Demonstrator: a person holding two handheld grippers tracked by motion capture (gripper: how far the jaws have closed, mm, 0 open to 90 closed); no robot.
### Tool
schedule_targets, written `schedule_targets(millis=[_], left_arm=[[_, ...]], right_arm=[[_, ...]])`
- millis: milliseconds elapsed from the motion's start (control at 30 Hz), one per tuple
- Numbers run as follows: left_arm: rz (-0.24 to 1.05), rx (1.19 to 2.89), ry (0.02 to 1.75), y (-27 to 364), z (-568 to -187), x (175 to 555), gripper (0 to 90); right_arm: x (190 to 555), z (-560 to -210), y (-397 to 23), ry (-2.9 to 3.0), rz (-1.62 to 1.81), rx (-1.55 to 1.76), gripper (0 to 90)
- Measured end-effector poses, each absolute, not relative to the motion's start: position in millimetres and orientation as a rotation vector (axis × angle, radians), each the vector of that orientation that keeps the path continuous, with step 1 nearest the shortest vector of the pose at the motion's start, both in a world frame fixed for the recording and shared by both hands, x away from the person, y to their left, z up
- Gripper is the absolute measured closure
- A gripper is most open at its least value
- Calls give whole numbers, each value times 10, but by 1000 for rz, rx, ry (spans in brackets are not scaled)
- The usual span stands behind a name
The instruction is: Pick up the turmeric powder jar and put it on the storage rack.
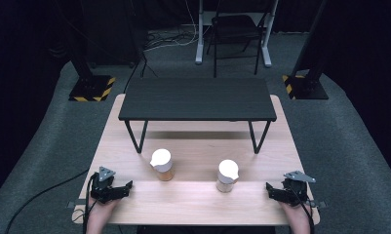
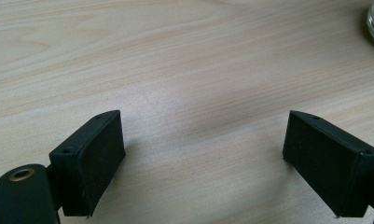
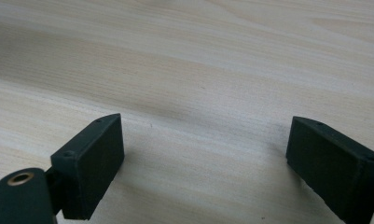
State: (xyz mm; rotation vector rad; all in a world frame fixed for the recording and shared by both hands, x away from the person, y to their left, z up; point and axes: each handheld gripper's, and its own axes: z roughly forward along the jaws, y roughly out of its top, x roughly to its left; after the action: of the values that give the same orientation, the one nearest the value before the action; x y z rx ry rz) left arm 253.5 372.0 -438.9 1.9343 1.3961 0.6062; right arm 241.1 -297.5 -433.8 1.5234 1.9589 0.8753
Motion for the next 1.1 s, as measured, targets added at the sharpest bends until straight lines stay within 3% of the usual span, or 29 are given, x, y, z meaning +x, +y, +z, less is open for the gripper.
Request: schedule_targets(millis=[1100], left_arm=[[602,1939,1401,3720,-4384,2548,88]], right_arm=[[2419,-4336,-2979,1965,876,1522,93]])
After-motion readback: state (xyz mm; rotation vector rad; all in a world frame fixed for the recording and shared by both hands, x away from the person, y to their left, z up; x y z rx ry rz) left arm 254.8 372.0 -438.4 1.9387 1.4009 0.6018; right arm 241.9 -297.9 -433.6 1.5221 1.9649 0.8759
